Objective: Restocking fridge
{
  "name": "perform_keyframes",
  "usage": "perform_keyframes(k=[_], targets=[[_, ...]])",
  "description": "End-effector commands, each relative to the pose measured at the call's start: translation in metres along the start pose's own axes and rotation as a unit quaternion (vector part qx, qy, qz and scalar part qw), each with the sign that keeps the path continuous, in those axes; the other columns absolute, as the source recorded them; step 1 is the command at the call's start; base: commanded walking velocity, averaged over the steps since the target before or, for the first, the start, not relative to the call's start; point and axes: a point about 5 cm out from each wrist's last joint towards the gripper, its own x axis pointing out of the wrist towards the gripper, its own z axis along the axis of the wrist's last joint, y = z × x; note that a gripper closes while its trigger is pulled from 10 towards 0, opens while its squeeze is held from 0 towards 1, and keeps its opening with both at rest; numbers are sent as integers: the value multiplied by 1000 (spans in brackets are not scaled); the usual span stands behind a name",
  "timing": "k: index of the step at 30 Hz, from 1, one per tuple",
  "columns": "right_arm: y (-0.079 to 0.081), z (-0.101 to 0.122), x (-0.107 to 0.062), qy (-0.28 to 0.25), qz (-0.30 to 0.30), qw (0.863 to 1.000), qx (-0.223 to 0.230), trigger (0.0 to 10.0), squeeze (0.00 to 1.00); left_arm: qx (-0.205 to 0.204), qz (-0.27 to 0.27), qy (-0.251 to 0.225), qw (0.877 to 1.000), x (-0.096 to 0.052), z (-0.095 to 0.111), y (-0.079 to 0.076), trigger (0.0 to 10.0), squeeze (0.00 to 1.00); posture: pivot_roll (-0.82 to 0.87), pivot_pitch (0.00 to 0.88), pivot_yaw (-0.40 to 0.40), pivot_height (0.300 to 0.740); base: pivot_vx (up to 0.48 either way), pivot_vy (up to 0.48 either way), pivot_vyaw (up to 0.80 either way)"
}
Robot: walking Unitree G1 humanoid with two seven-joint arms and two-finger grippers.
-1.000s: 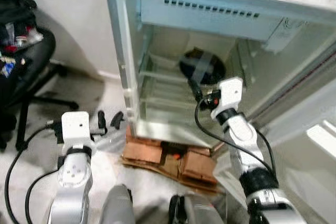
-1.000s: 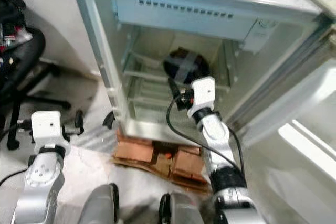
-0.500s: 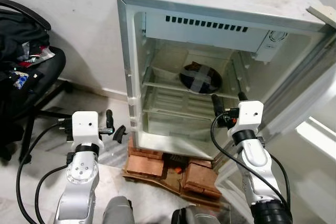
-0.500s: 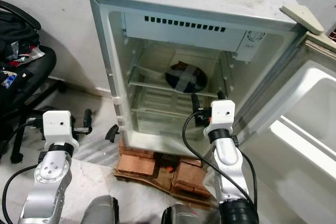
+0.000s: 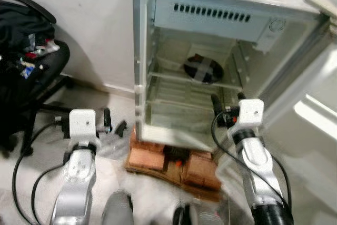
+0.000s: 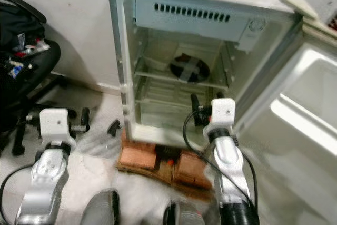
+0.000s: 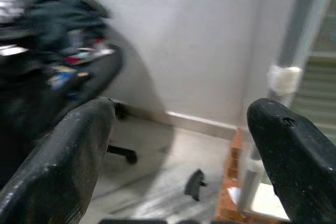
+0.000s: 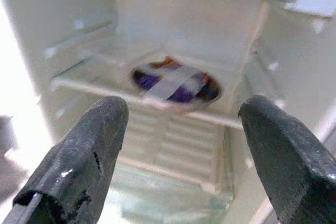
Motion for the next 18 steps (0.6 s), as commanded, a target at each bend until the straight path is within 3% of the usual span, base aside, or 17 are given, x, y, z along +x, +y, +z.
perform_keyframes(k=[1, 13, 18], targets=[[-4, 5, 2, -2, -4, 1000, -1, 10000, 0, -4, -9, 12, 1000, -4, -6, -3, 10000, 0, 95, 71, -62, 740, -326, 0, 0], [-1, 12, 9, -6, 0, 1000, 6, 10000, 0, -5, -15, 4, 1000, 7, -2, -8, 10000, 0, 33, 80, -69, 740, -302, 0, 0], [5, 29, 17, -32, 4, 999, 6, 10000, 0, -6, -14, 1, 1000, 9, 1, -7, 10000, 0, -25, 110, -40, 740, -269, 0, 0]])
